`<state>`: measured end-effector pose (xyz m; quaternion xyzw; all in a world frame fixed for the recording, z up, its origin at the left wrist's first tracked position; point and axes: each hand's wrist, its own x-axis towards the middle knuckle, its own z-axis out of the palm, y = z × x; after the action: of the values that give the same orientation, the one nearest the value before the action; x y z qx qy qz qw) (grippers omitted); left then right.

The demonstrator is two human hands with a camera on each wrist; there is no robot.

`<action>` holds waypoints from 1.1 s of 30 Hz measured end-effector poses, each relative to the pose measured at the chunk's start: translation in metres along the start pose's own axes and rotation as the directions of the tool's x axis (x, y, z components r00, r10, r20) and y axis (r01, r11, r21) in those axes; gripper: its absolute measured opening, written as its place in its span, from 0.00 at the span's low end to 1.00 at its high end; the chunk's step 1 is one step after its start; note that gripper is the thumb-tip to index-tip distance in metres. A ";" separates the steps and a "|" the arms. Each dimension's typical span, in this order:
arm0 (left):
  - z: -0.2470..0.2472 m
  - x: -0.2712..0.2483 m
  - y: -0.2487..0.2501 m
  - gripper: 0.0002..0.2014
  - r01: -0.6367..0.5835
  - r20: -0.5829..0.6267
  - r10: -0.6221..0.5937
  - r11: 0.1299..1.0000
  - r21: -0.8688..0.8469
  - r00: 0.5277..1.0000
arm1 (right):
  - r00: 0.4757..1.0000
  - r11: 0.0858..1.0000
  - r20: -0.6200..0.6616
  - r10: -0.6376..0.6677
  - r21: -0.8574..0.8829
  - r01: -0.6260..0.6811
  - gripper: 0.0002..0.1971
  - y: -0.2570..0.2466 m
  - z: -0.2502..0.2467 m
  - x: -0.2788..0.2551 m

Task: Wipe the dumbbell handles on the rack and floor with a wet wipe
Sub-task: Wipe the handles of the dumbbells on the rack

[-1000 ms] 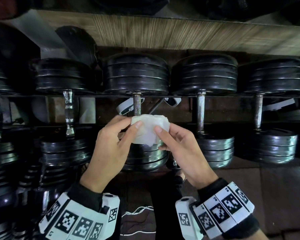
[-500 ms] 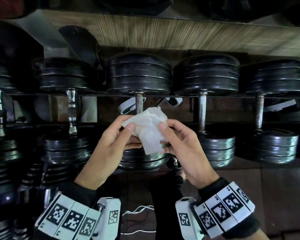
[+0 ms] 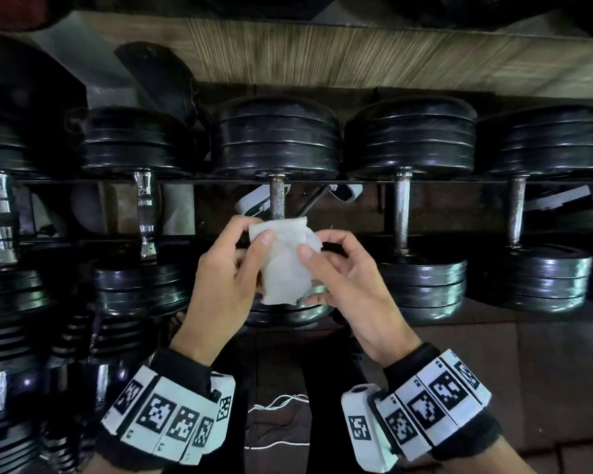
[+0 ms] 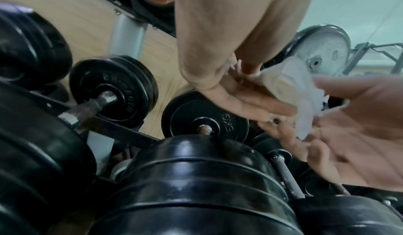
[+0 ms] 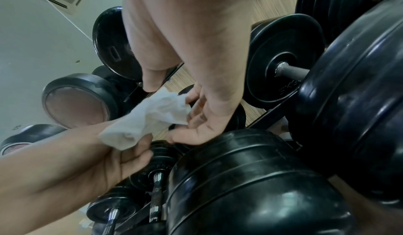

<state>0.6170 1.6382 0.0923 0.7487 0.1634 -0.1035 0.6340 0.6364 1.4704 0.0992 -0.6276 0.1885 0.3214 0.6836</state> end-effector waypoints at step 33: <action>0.008 0.000 0.019 0.16 0.327 0.280 -0.250 0.903 -0.277 0.927 | 0.993 0.974 -0.021 -0.116 0.194 0.117 0.30 -0.017 -0.016 0.004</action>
<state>0.6247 1.6279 0.1087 0.5859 0.2108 -0.2580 0.7387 0.6529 1.4558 0.1067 -0.5692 0.1852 0.2579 0.7585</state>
